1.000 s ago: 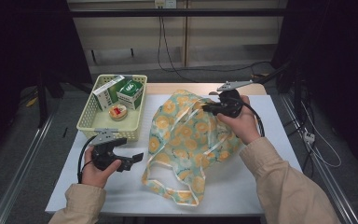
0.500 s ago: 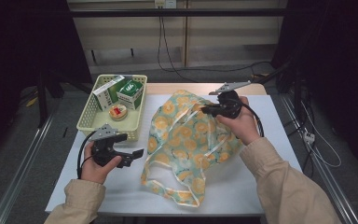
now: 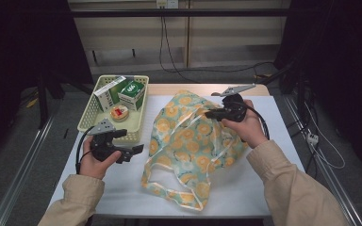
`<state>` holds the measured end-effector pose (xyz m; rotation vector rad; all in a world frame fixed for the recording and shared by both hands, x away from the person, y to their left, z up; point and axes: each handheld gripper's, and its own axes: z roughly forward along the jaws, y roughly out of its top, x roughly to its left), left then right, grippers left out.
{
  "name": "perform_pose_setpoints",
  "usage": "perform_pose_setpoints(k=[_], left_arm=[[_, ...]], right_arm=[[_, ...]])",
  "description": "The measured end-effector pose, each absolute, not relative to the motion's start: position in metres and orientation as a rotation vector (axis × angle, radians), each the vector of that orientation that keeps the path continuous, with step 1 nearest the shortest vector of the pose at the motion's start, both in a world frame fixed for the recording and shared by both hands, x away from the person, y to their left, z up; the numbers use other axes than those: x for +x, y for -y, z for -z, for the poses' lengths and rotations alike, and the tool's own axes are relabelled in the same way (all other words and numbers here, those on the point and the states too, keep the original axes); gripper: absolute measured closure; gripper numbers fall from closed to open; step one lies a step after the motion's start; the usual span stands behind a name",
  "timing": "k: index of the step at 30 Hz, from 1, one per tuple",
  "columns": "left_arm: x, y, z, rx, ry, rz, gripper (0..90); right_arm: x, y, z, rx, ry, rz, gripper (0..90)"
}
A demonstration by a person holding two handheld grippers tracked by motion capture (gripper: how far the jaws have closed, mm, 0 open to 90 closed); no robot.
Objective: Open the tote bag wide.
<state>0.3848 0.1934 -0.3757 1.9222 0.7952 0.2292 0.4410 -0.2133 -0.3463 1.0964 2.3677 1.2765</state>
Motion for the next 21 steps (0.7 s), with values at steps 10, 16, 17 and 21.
perform_pose_setpoints(k=[10,16,17,21], left_arm=[[0.4,-0.193,0.374,1.915,-0.822,-0.219,4.9],[0.41,-0.195,0.369,1.907,-0.83,-0.231,4.9],[0.41,-0.195,0.369,1.907,-0.83,-0.231,4.9],[0.416,-0.195,0.37,1.903,-0.837,-0.232,4.9]], right_arm=[[0.44,0.215,0.348,1.098,-2.375,-1.288,89.8],[0.44,0.213,0.351,1.092,-2.389,-1.283,89.8],[0.44,0.214,0.351,1.093,-2.389,-1.284,89.8],[0.439,0.215,0.353,1.095,-2.39,-1.284,89.8]])
